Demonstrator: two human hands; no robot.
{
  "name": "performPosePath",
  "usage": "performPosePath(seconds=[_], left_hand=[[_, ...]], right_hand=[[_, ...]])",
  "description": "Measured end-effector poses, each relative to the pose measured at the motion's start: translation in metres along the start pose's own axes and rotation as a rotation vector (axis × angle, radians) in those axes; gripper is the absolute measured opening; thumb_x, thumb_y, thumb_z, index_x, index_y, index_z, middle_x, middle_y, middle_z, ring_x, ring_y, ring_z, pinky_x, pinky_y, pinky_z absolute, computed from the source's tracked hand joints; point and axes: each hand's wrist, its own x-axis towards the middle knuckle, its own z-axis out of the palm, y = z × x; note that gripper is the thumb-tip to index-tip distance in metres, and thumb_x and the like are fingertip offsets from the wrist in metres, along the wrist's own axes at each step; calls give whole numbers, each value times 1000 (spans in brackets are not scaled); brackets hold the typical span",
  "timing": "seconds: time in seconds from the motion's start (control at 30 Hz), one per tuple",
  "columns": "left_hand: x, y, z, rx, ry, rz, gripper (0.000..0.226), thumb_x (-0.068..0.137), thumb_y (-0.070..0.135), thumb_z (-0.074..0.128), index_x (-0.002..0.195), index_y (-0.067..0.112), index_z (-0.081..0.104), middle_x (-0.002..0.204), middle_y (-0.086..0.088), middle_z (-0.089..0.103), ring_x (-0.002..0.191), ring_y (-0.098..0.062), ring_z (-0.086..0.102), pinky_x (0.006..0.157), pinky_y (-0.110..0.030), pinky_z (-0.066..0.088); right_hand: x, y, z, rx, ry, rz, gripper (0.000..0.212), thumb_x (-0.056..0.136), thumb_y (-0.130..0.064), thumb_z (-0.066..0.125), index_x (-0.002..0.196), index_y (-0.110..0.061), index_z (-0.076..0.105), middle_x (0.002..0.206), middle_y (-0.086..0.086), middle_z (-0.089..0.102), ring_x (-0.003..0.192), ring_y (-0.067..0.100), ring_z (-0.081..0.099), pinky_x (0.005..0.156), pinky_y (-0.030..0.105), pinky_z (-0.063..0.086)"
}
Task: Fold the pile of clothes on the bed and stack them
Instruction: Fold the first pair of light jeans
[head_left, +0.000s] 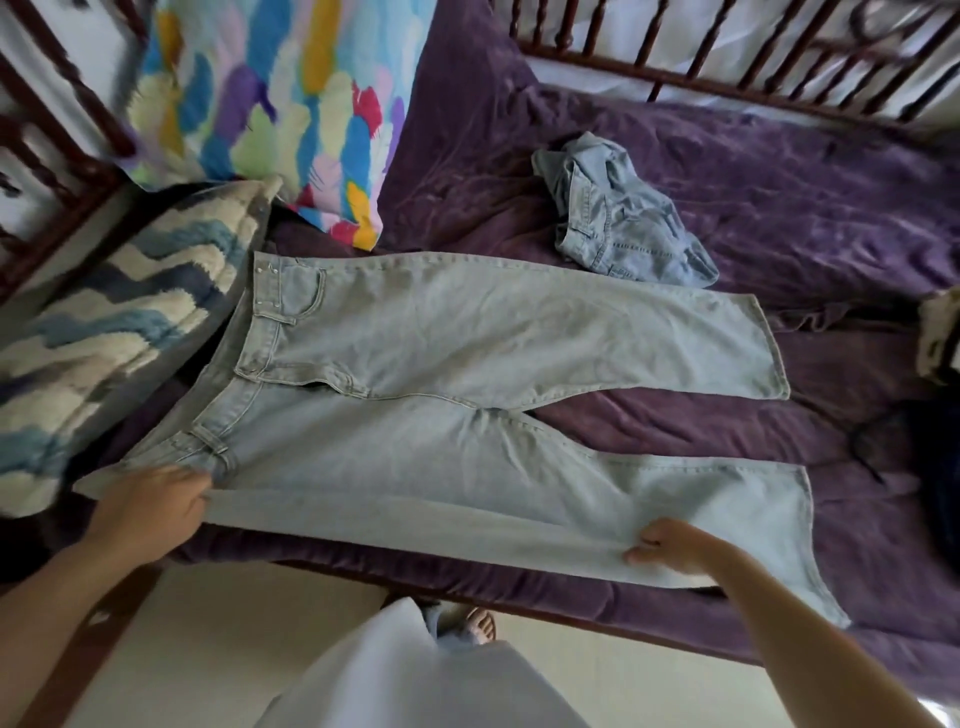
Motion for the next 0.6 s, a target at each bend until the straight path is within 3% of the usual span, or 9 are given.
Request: performPosePath(seconds=[0.07,0.13,0.17,0.23,0.3,0.43,0.5,0.6], left_hand=[[-12,-5,3,0,19,27,9,61,12,48,56,8,54,54,-8,53,51,-30,58,47,-38,48],[-18,0,-2,0,35,73,7,57,12,47,55,8,52,52,-7,52,49,-29,57,45,-37,47],[-19,3,-3,-4,44,89,11,60,14,44,54,8,51,51,-7,52,48,-29,57,45,-36,47],[-12,7,-4,-36,94,76,28,65,23,35,55,5,54,51,-8,54,49,-31,57,46,-35,45],[2,12,-10,-94,128,11,36,69,25,33,58,1,58,54,-12,58,51,-33,58,50,-36,43],[46,27,-44,-198,210,-150,25,80,10,45,62,-1,57,55,-20,57,51,-35,55,57,-38,38],[72,33,-57,-226,308,-169,21,76,7,45,60,-2,56,55,-19,56,51,-35,56,58,-39,38],[117,39,-70,-171,388,-189,26,74,11,46,79,-3,68,69,-20,65,63,-37,61,66,-43,41]], right_hand=[[-8,5,4,-69,-47,0,29,92,-45,51,75,-22,52,88,-3,52,81,12,49,66,18,35],[-14,16,16,-151,-53,36,38,90,-50,51,98,-14,63,105,4,56,95,19,52,75,25,37],[-15,25,21,-133,-34,55,41,88,-50,53,99,-12,64,101,5,58,92,19,54,73,25,36],[-15,38,22,29,58,69,37,86,-48,58,71,-14,57,73,-1,52,71,15,51,59,22,32],[-12,42,11,268,224,73,46,84,-38,66,54,-15,41,55,-4,38,54,13,36,52,22,27],[-3,36,-32,608,543,50,51,78,-12,75,49,-14,33,44,-7,30,49,10,30,46,20,24],[4,31,-61,637,642,61,50,76,-12,76,47,-13,35,41,-10,29,48,11,32,44,21,23],[12,21,-104,631,777,92,42,76,-24,75,53,-5,46,51,-1,37,57,15,38,46,24,26]])
